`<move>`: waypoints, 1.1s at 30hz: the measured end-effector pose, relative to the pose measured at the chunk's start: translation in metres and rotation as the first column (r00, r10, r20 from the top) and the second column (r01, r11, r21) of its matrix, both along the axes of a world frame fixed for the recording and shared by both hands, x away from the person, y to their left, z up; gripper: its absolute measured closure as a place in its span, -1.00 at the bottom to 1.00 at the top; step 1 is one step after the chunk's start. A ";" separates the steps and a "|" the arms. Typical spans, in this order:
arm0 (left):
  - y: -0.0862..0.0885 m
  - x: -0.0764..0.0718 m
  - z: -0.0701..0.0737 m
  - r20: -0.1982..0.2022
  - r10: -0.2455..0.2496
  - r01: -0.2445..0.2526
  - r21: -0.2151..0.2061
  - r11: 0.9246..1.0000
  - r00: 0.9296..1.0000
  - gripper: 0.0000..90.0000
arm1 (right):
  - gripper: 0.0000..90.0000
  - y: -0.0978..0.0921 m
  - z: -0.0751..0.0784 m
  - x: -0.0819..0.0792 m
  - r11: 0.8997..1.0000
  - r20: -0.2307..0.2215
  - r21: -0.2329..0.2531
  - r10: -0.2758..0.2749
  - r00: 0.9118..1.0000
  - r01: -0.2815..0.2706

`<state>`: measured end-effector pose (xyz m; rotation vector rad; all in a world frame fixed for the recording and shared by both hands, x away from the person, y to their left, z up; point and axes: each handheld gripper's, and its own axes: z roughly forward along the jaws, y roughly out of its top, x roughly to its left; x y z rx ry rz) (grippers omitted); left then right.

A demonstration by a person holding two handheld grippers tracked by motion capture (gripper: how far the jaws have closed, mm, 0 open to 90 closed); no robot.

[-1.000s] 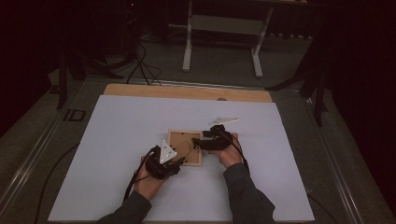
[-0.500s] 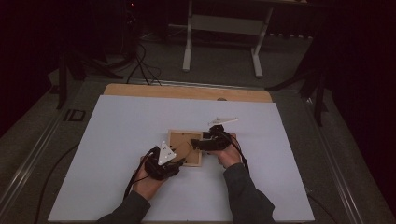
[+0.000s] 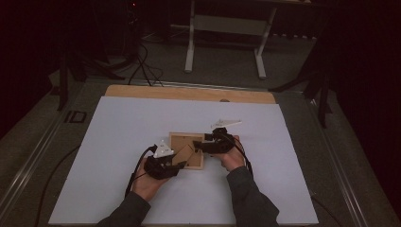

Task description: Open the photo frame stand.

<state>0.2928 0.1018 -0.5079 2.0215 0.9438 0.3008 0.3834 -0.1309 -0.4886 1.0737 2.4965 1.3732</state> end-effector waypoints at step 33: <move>-0.004 0.011 -0.001 0.056 0.012 -0.015 0.041 0.999 0.998 0.42 | 0.24 -0.004 0.022 -0.012 0.998 0.128 -0.024 -0.057 0.990 0.061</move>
